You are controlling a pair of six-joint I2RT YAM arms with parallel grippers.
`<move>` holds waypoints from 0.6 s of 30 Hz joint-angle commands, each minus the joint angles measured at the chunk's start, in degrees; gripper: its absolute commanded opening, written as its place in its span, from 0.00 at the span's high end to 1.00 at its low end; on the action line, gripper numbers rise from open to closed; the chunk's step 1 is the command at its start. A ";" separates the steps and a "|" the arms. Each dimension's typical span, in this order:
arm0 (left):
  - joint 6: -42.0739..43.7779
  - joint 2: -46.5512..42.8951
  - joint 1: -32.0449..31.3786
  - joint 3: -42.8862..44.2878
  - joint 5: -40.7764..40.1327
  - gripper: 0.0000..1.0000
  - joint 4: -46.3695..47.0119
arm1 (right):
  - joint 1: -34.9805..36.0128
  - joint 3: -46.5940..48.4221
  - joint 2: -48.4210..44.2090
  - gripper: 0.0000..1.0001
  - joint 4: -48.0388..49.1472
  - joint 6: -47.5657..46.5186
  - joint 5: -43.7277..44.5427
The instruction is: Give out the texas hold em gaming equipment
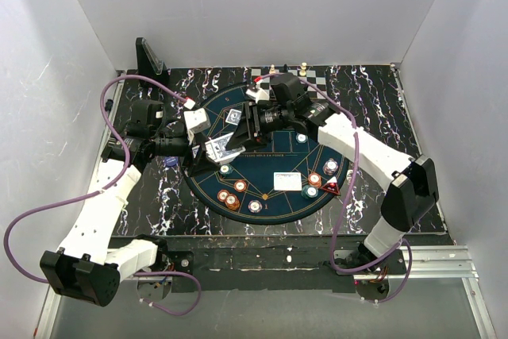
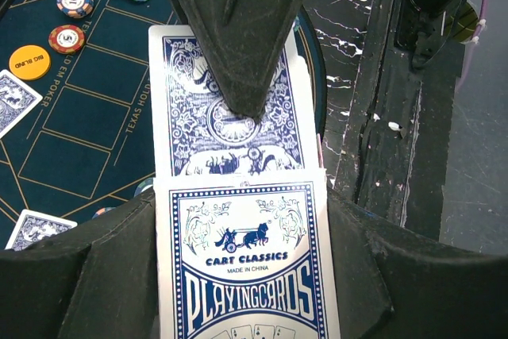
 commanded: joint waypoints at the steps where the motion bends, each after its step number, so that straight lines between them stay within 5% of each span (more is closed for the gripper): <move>1: -0.41 -1.81 0.27 2.12 3.68 1.00 1.96 | -1.43 -2.21 -2.65 0.52 -0.26 -0.94 1.18; 18: -2.61 -2.77 0.27 0.45 3.68 1.00 4.24 | -3.89 -1.69 -7.48 0.59 -4.39 -2.52 2.23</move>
